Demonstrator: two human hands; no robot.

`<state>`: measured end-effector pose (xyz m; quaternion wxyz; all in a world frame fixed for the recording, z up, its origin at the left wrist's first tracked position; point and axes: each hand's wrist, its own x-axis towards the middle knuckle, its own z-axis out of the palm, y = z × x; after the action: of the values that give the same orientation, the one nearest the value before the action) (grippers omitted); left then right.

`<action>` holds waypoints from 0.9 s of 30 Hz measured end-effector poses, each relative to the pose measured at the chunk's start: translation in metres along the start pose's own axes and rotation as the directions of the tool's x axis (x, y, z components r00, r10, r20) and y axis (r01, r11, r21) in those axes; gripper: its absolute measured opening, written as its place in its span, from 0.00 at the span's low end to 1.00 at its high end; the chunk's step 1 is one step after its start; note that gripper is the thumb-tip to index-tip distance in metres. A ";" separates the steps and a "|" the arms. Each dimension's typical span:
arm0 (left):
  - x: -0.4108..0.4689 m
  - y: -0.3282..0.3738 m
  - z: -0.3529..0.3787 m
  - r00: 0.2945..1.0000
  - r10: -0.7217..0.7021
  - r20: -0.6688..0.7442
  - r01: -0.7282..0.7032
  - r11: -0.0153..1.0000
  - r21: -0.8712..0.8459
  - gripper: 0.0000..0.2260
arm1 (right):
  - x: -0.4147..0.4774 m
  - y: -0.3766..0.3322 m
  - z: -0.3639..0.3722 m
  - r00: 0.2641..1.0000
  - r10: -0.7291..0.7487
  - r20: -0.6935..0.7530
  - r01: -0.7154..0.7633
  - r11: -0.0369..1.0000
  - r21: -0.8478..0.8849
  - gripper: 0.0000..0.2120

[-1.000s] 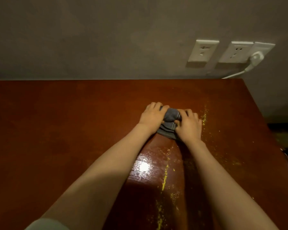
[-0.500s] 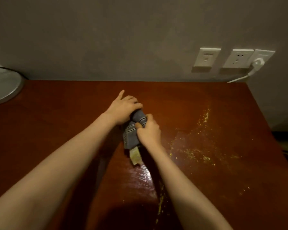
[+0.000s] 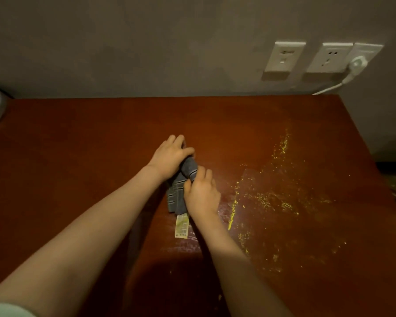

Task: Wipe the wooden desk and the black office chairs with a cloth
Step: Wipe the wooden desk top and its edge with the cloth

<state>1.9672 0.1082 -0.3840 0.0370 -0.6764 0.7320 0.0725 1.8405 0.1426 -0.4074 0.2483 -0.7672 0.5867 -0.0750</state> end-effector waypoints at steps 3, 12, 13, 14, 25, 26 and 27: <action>0.015 0.030 0.006 0.998 -0.011 -0.059 0.008 0.998 -0.057 0.13 | 0.004 0.027 -0.015 0.999 0.045 -0.027 -0.045 0.998 -0.032 0.19; 0.075 0.152 0.010 0.986 0.134 -0.102 -0.140 0.989 -0.056 0.15 | 0.006 0.130 -0.073 0.956 0.260 -0.139 -0.270 0.961 -0.058 0.18; 0.078 0.160 0.008 0.986 0.141 -0.092 -0.145 0.988 -0.046 0.16 | 0.006 0.136 -0.077 0.952 0.271 -0.143 -0.281 0.958 -0.057 0.18; 0.080 0.163 0.005 0.986 0.144 -0.080 -0.147 0.988 -0.038 0.16 | 0.006 0.138 -0.081 0.949 0.280 -0.143 -0.289 0.956 -0.050 0.18; 0.003 0.071 -0.046 0.986 0.155 -0.067 -0.149 0.985 0.085 0.16 | -0.029 0.028 -0.071 0.985 0.163 -0.046 -0.137 0.927 0.350 0.17; -0.008 0.059 -0.049 0.986 0.155 -0.053 -0.149 0.983 0.104 0.16 | -0.034 0.013 -0.064 0.987 0.157 -0.024 -0.136 0.912 0.386 0.17; -0.020 0.045 -0.051 0.989 0.148 -0.029 -0.143 0.982 0.124 0.16 | -0.039 -0.002 -0.055 0.989 0.147 -0.002 -0.133 0.899 0.418 0.17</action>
<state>1.9261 0.1234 -0.3285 0.0588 -0.6189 0.7831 0.0176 1.8081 0.1636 -0.3522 0.4011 -0.6509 0.6148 -0.1932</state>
